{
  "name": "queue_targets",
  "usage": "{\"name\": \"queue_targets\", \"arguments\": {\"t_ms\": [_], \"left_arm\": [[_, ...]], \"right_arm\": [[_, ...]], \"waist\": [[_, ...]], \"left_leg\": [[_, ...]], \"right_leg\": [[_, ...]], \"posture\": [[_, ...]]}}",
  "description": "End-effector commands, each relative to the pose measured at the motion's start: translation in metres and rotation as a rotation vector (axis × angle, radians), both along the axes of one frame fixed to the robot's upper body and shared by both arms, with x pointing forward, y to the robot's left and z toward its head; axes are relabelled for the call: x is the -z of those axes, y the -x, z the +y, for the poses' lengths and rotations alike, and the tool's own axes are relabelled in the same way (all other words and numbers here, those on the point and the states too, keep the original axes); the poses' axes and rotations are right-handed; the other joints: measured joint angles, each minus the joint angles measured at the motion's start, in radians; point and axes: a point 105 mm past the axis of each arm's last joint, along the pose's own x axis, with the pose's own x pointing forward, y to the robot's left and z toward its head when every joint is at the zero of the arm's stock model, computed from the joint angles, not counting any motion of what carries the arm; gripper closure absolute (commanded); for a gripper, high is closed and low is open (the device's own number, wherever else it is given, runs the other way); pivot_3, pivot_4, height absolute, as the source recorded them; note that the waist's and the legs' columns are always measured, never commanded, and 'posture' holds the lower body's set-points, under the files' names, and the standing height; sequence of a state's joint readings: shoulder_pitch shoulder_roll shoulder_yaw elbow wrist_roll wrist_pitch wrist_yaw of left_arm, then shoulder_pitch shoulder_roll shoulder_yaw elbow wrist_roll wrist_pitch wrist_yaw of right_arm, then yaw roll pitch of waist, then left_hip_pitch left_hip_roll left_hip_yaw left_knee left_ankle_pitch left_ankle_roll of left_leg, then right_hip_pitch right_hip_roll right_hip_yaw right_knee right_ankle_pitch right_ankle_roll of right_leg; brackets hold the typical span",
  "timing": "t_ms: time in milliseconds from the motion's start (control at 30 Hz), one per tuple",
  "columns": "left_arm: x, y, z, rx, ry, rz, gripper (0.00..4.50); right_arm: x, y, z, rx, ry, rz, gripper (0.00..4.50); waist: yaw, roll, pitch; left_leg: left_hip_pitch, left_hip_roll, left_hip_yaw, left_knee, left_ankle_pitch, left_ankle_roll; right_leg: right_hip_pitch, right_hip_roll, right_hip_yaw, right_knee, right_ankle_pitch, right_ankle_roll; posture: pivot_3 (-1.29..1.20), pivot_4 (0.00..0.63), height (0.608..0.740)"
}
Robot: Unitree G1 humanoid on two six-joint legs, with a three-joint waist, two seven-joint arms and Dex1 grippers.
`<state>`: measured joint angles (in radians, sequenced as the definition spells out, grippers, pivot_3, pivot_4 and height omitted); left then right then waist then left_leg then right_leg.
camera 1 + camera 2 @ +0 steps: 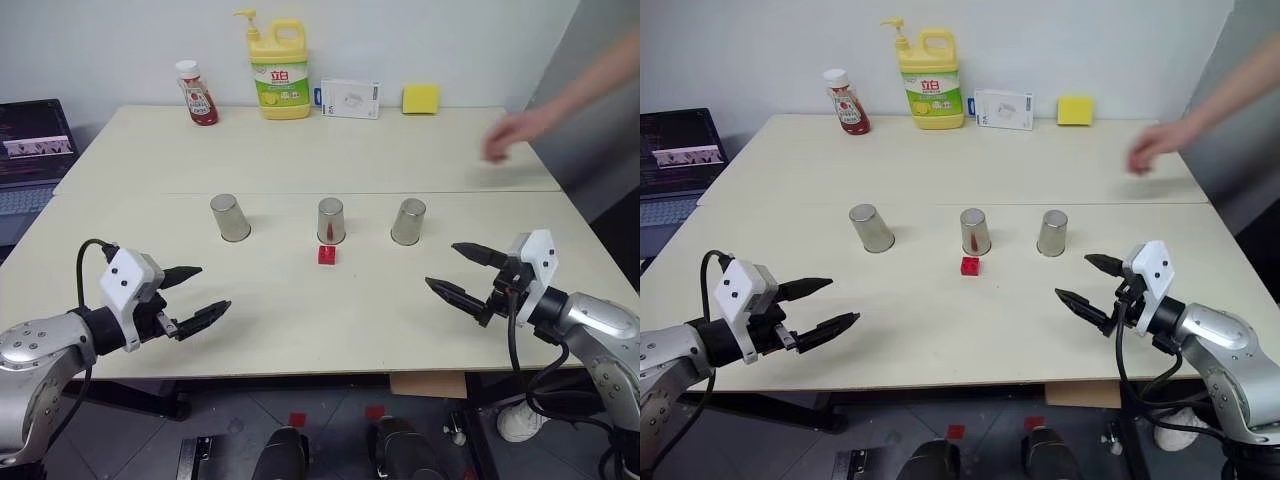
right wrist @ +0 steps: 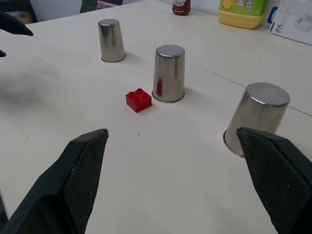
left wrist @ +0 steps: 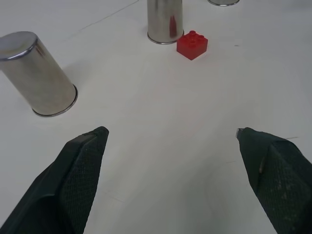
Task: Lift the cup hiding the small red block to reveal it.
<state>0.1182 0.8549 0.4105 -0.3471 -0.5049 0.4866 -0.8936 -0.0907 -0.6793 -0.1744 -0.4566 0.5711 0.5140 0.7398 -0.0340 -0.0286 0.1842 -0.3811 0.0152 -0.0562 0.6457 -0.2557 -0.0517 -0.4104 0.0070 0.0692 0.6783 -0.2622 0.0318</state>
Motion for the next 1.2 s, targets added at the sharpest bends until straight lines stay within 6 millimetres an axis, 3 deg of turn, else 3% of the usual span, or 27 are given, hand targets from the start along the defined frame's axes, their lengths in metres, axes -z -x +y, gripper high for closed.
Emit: {"name": "queue_targets", "arguments": {"t_ms": [33,1200], "left_arm": [[-0.008,0.000,0.001,-0.003,-0.015,-0.048,0.00],[-0.015,-0.010,-0.009,0.007,-0.044,-0.079,0.00]], "right_arm": [[-0.007,0.002,-0.001,0.000,0.005,-0.031,0.03],[-0.007,0.000,0.004,0.001,0.003,-0.045,0.03]], "waist": [[0.000,0.000,0.000],[0.000,0.000,0.000]], "left_leg": [[0.000,0.000,0.000,0.000,0.000,0.000],[0.000,0.000,0.000,0.000,0.000,0.000]], "right_leg": [[0.000,0.000,0.000,0.000,0.000,0.000],[0.000,0.000,0.000,0.000,0.000,0.000]], "posture": [[0.00,0.150,0.740],[0.00,0.150,0.740]]}}
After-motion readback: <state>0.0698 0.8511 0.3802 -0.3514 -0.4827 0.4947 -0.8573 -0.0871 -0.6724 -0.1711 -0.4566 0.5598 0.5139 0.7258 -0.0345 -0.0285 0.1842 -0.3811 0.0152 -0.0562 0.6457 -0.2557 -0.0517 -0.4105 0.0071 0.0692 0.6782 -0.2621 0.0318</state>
